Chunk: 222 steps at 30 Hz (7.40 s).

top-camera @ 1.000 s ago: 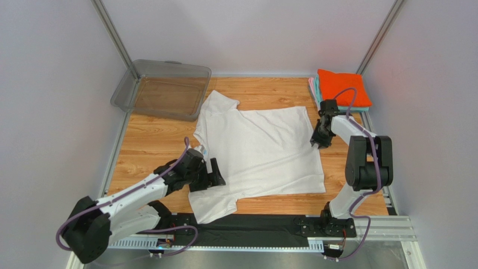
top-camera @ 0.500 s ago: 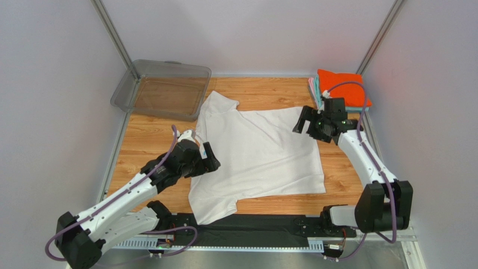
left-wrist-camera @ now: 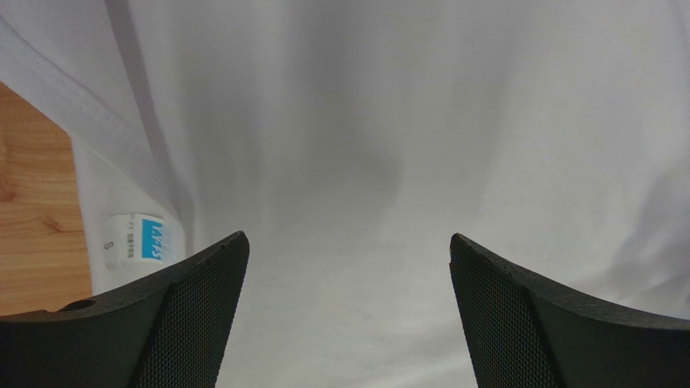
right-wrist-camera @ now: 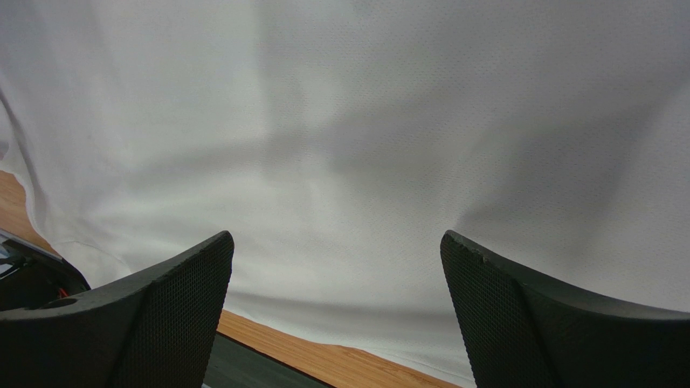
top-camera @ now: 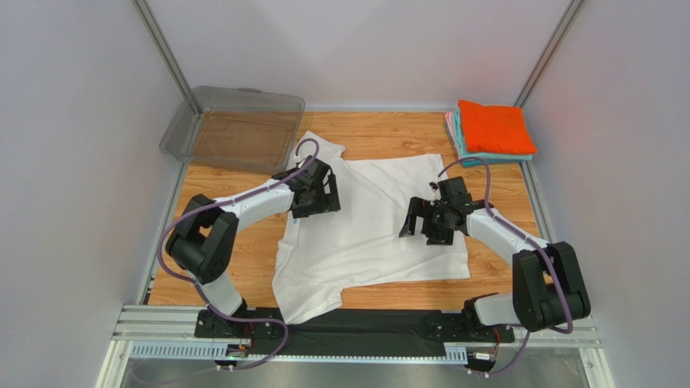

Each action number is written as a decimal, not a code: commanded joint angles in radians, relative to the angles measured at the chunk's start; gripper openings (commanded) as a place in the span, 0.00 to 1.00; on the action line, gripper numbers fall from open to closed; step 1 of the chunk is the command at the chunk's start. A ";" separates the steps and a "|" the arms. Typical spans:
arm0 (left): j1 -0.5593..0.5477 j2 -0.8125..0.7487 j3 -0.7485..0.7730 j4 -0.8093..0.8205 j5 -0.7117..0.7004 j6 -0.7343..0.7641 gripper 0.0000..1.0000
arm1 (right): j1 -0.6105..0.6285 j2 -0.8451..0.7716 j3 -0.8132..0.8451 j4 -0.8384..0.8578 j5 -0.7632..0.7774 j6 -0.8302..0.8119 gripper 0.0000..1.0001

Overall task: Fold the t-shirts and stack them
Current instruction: Fold the tshirt

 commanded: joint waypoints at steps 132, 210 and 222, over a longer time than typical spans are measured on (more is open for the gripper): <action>0.188 0.502 0.611 -0.048 0.273 0.188 1.00 | -0.182 1.010 1.245 -0.236 0.077 -0.116 1.00; -0.183 0.304 0.190 0.241 0.465 0.176 1.00 | -0.491 -0.356 -0.088 -0.330 0.496 0.298 0.25; -0.175 0.319 0.176 0.244 0.466 0.174 1.00 | -0.483 -0.196 -0.103 -0.186 0.434 0.289 0.25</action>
